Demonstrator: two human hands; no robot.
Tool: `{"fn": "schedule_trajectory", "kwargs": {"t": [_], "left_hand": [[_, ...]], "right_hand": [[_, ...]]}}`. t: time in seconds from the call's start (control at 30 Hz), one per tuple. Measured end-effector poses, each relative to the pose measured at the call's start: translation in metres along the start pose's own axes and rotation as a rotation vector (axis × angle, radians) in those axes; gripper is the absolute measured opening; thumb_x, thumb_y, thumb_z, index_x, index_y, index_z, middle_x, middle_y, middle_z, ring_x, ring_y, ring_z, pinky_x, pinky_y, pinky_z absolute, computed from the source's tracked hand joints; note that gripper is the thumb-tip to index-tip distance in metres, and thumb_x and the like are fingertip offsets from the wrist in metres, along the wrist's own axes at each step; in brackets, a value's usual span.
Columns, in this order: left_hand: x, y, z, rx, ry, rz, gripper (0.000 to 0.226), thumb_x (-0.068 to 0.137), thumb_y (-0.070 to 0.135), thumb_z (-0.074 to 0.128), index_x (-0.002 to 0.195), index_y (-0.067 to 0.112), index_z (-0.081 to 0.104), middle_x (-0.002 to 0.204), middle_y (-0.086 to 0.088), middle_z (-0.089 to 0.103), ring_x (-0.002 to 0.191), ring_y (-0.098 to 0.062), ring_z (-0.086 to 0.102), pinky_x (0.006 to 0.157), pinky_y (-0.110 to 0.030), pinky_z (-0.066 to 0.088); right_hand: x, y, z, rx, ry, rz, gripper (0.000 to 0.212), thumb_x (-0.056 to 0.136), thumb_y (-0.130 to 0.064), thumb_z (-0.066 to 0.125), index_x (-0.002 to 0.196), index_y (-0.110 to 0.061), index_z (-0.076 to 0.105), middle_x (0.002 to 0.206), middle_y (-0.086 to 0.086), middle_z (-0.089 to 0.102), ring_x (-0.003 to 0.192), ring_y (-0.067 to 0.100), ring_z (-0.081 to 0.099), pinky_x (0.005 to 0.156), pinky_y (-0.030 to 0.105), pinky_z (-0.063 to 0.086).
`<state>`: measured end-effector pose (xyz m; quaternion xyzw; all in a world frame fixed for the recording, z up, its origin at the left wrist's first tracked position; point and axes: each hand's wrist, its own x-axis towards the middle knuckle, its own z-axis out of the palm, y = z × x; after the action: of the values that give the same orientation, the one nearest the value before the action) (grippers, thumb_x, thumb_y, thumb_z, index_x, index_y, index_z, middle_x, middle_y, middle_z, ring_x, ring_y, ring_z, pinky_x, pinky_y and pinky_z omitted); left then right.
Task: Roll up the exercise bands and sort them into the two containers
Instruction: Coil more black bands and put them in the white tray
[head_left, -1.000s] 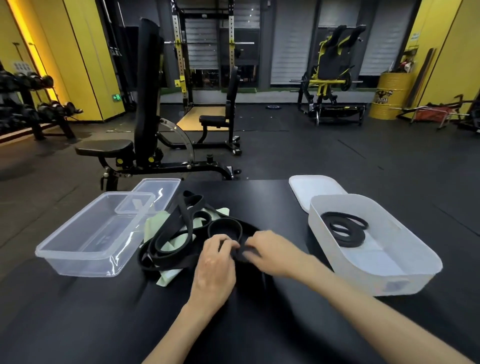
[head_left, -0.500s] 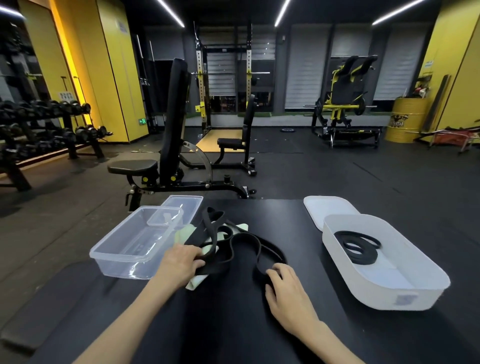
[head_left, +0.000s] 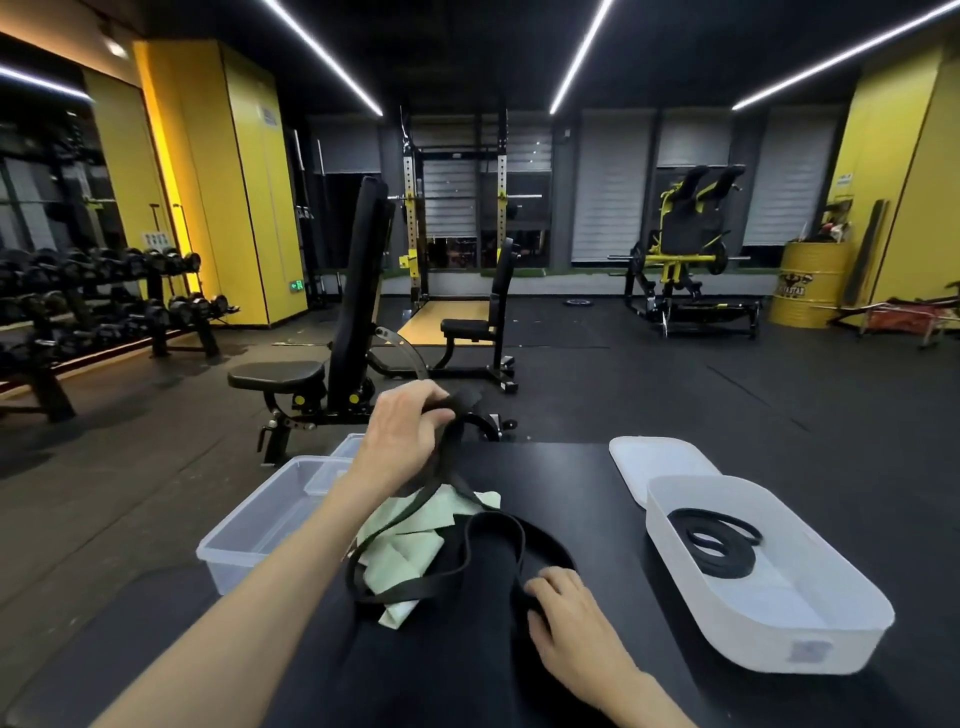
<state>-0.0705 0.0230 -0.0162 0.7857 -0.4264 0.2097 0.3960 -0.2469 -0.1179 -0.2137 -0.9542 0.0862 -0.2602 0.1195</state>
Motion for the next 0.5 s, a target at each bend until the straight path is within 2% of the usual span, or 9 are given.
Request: {"fn": "schedule_trajectory", "kwargs": {"t": [0.07,0.1,0.17,0.23,0.3,0.37,0.43,0.5], "left_hand": [[0.012,0.018,-0.007,-0.058,0.058,0.02,0.009,0.084,0.009,0.068,0.093,0.005,0.068,0.087,-0.005,0.07,0.085,-0.023,0.064,0.081,-0.037,0.049],[0.018,0.027,-0.011,-0.088,0.074,0.028,0.009,0.085,0.009,0.068,0.093,0.006,0.068,0.087,-0.004,0.069,0.085,-0.022,0.064,0.082,-0.036,0.05],[0.029,0.047,-0.018,-0.137,0.09,0.036,0.008,0.086,0.011,0.068,0.093,0.008,0.068,0.085,0.001,0.067,0.084,-0.019,0.063,0.082,-0.031,0.048],[0.04,0.065,-0.025,-0.161,0.094,0.03,0.01,0.086,0.016,0.068,0.094,0.01,0.069,0.084,0.003,0.065,0.082,-0.015,0.061,0.077,-0.023,0.044],[0.051,0.082,-0.032,-0.196,0.08,0.015,0.018,0.087,0.023,0.068,0.099,0.01,0.071,0.088,0.003,0.068,0.085,-0.013,0.063,0.08,-0.023,0.046],[0.059,0.097,-0.04,-0.295,0.015,0.001,0.022,0.087,0.028,0.068,0.102,0.013,0.071,0.091,0.002,0.071,0.089,-0.012,0.066,0.087,-0.032,0.052],[0.062,0.11,-0.044,-0.427,-0.056,-0.027,0.021,0.087,0.031,0.067,0.099,0.015,0.072,0.09,0.001,0.073,0.09,-0.014,0.068,0.086,-0.037,0.055],[0.061,0.118,-0.042,-0.538,-0.096,-0.076,0.025,0.087,0.034,0.067,0.099,0.013,0.072,0.09,-0.003,0.073,0.09,-0.018,0.069,0.081,-0.036,0.057]], "right_hand": [[0.017,-0.012,-0.02,0.074,-0.047,0.016,0.028,0.089,-0.027,0.047,0.114,-0.019,0.056,0.112,-0.009,0.049,0.107,0.011,0.045,0.093,0.026,0.043],[0.027,-0.021,-0.034,0.123,-0.06,0.031,0.031,0.092,-0.029,0.047,0.12,-0.018,0.053,0.118,-0.009,0.049,0.111,0.01,0.044,0.095,0.021,0.038],[0.05,-0.039,-0.067,0.24,-0.04,0.056,0.035,0.092,-0.03,0.053,0.125,-0.018,0.052,0.119,-0.009,0.052,0.11,0.007,0.047,0.091,0.011,0.033],[0.072,-0.056,-0.099,0.365,0.006,0.089,0.036,0.089,-0.03,0.059,0.123,-0.019,0.054,0.113,-0.008,0.057,0.104,0.005,0.052,0.086,0.009,0.034],[0.089,-0.07,-0.13,0.498,0.045,0.128,0.04,0.086,-0.033,0.065,0.123,-0.02,0.055,0.11,-0.01,0.06,0.1,0.003,0.056,0.085,0.012,0.041],[0.1,-0.082,-0.158,0.649,0.071,0.161,0.042,0.084,-0.033,0.069,0.122,-0.02,0.056,0.106,-0.009,0.063,0.096,0.003,0.06,0.086,0.017,0.046],[0.107,-0.091,-0.18,0.788,0.053,0.148,0.035,0.085,-0.028,0.069,0.116,-0.015,0.06,0.103,-0.001,0.067,0.094,0.01,0.063,0.087,0.023,0.05],[0.108,-0.096,-0.194,0.919,0.023,0.114,0.023,0.089,-0.021,0.064,0.105,-0.005,0.064,0.099,0.012,0.07,0.089,0.016,0.065,0.087,0.031,0.05]]}}
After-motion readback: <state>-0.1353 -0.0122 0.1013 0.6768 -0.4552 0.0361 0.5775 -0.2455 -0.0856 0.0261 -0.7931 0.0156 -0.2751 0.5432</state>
